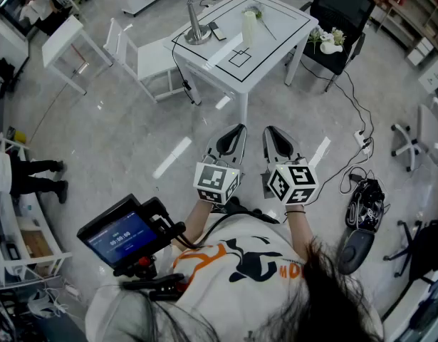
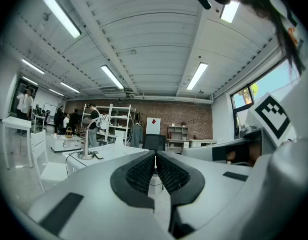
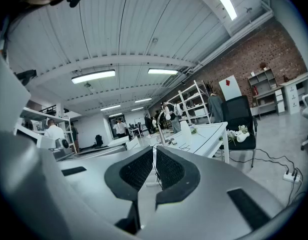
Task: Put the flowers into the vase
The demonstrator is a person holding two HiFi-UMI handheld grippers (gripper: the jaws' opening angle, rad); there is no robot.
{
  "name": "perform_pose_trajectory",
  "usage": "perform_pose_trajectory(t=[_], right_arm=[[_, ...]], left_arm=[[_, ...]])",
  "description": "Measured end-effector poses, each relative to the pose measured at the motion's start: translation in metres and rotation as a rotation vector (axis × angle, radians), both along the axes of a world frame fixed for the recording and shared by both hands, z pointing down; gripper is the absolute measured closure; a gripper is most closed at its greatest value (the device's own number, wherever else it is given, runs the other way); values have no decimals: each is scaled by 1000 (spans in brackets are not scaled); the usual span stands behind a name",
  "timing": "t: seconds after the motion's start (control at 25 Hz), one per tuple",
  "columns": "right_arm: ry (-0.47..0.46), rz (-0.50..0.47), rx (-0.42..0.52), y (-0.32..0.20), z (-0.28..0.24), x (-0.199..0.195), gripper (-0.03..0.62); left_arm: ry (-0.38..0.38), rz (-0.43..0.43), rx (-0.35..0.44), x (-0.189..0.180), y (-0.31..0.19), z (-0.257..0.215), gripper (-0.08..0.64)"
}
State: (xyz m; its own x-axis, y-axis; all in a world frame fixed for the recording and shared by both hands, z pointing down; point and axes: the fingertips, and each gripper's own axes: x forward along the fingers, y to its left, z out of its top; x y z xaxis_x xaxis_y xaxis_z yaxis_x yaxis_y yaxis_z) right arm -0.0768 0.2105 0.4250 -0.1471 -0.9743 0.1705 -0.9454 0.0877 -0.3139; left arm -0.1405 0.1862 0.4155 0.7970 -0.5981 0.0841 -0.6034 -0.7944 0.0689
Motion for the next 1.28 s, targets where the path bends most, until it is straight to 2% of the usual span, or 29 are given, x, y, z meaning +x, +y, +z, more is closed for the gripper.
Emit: perform_pose_trajectory(t=[0.56,0.84,1.08,1.28], right_arm=[[-33,16,10,8,15,-2,561],[-33,45,-26,-23,23,-12,561],[-28,53,-47,-26,32,4,561],[-27,41,-38,-48,32,26,561]], left_arm=[[-12,17,-2,-4,5,11,549],[-2,42,-18,-11,-34,13,549],[3,48,-34,7,-45,19,549],[-4,46,-29,29,-61,21,549]])
